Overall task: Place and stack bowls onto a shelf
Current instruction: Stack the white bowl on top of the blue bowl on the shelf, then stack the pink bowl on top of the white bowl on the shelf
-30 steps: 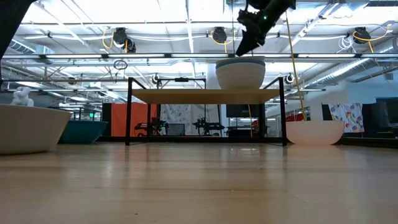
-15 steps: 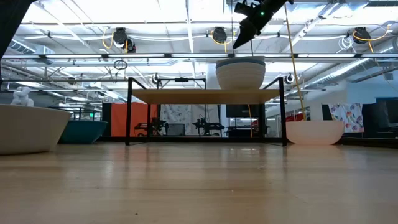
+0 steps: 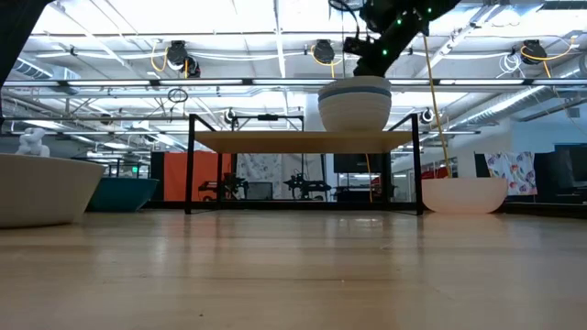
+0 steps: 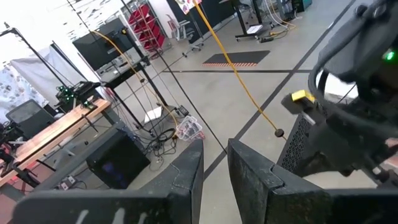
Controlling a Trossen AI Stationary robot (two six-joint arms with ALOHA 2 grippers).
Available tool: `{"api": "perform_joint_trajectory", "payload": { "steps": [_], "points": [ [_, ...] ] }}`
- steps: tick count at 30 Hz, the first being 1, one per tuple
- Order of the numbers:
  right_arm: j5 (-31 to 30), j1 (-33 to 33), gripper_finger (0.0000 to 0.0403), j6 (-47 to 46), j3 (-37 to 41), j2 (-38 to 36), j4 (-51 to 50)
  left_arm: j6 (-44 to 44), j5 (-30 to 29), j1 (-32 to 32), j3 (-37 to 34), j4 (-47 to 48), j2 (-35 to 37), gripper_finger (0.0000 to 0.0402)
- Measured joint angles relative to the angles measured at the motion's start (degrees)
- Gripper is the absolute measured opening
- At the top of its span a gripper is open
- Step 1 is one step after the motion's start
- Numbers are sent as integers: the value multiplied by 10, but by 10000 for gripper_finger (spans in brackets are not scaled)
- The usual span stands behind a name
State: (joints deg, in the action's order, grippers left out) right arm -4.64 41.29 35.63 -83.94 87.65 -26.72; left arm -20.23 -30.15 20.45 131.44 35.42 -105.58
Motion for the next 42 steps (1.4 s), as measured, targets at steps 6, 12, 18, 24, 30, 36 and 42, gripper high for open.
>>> {"api": "perform_joint_trajectory", "payload": {
  "steps": [6, 12, 18, 24, 30, 36, 42],
  "points": [
    [-1, -6, 0, 18, 3, -24, 45, 0, 0, 0, 0, 0, 0, 79],
    [-35, -22, 0, 40, 3, -119, 84, -3, 0, 0, 0, 2, 0, 79],
    [-45, -47, 0, 44, 2, -245, 69, -5, 0, 0, 0, 36, 0, 79],
    [-44, -70, 11, -7, 2, -333, 68, -42, 95, -5, 0, 102, -1, 79],
    [-44, -80, 48, -41, 2, -380, 58, -75, 198, -26, 0, 120, -1, 79],
    [-42, -103, 70, -50, 2, -411, -20, -82, 201, -50, 0, 136, -1, 79],
    [-42, -130, 70, -58, 2, -434, -140, -82, 201, -71, 0, 173, -1, 79]
  ]
}}
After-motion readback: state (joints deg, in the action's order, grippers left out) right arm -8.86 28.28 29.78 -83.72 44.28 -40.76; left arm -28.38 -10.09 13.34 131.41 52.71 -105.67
